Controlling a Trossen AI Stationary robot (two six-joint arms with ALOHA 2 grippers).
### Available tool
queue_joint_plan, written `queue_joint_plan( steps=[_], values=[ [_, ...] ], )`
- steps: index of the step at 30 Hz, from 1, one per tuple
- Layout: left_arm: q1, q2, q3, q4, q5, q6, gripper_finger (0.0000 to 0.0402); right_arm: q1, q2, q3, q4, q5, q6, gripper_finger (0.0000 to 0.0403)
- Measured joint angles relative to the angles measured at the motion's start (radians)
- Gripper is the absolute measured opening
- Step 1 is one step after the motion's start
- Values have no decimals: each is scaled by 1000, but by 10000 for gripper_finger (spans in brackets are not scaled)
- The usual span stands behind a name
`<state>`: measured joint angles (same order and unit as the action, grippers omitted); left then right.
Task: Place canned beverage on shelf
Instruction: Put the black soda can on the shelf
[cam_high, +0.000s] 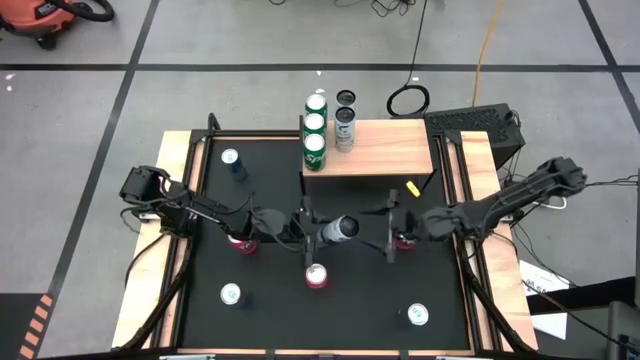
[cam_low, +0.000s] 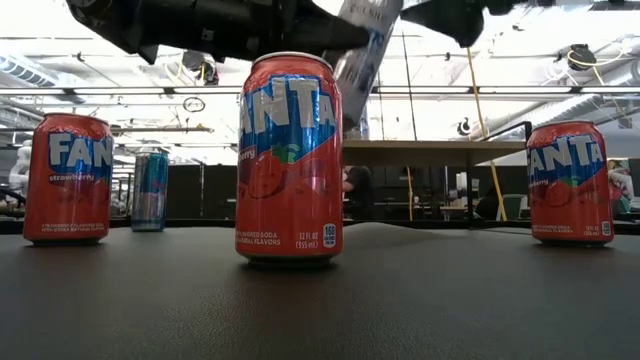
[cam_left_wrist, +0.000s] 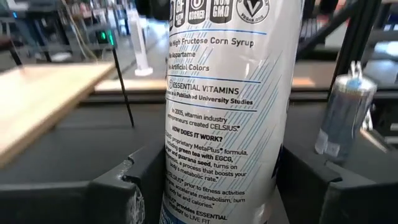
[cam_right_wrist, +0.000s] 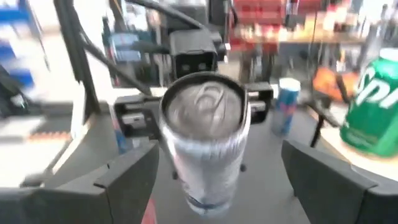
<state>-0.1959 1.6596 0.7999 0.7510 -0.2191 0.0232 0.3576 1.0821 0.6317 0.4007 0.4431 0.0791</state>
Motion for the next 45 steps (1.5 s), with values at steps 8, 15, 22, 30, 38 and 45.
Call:
queue_joint_plan(
  steps=[8,15,22,30,38,45],
  values=[
    [7,6,-1,74,-19,17,229,-17,79,-164,500,-130,-75,329],
    [21,6,-2,82,-25,13,229,-40,183,-79,518,-75,-99,329],
    [22,6,-2,79,-21,16,229,-75,252,-25,509,-82,-98,329],
    [21,6,-2,73,-20,17,229,-77,280,-3,507,-76,-99,295],
    [22,6,-1,51,-18,6,255,-101,279,-3,484,-83,-90,234],
    [17,-36,2,-103,-135,9,333,-165,241,19,302,-78,-57,241]
  ],
)
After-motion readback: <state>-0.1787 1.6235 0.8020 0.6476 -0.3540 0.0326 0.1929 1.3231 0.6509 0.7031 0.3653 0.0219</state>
